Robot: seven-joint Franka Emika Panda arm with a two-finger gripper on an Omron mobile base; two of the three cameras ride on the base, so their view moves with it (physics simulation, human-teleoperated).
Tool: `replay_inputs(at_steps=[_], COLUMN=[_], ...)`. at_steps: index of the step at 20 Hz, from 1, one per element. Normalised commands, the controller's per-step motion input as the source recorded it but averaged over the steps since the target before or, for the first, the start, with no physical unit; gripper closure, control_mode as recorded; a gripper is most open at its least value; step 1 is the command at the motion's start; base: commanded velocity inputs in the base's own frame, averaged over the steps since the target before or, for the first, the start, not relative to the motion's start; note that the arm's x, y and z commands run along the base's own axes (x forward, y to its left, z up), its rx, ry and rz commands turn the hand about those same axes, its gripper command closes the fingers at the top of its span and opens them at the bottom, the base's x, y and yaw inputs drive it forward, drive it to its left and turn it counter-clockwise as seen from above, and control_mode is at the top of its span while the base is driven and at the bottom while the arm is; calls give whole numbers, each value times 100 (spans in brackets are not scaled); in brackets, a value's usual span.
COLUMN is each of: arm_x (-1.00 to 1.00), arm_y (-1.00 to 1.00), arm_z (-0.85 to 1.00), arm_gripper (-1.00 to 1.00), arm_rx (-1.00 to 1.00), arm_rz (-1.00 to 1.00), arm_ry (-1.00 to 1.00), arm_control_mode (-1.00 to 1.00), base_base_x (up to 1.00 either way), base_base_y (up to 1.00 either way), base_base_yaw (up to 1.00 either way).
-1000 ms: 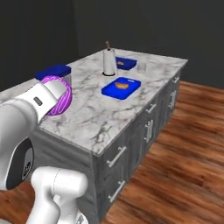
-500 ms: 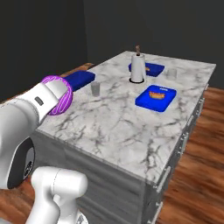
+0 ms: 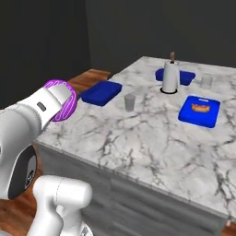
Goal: Take the donuts from the fridge and place them on the empty tray on the dining counter.
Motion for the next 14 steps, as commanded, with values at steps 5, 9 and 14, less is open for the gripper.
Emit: replay_inputs(at_steps=[5, 9, 14], arm_x=[0, 0, 0], arm_y=[0, 0, 0], arm_z=[0, 0, 0], arm_gripper=[100, 100, 100], arm_rx=[0, 0, 0], arm_rz=[0, 0, 0], arm_ry=[0, 0, 0], arm_control_mode=[100, 100, 100], base_base_x=[57, 54, 63], base_base_y=[100, 100, 100], base_base_yaw=[-20, -16, -15])
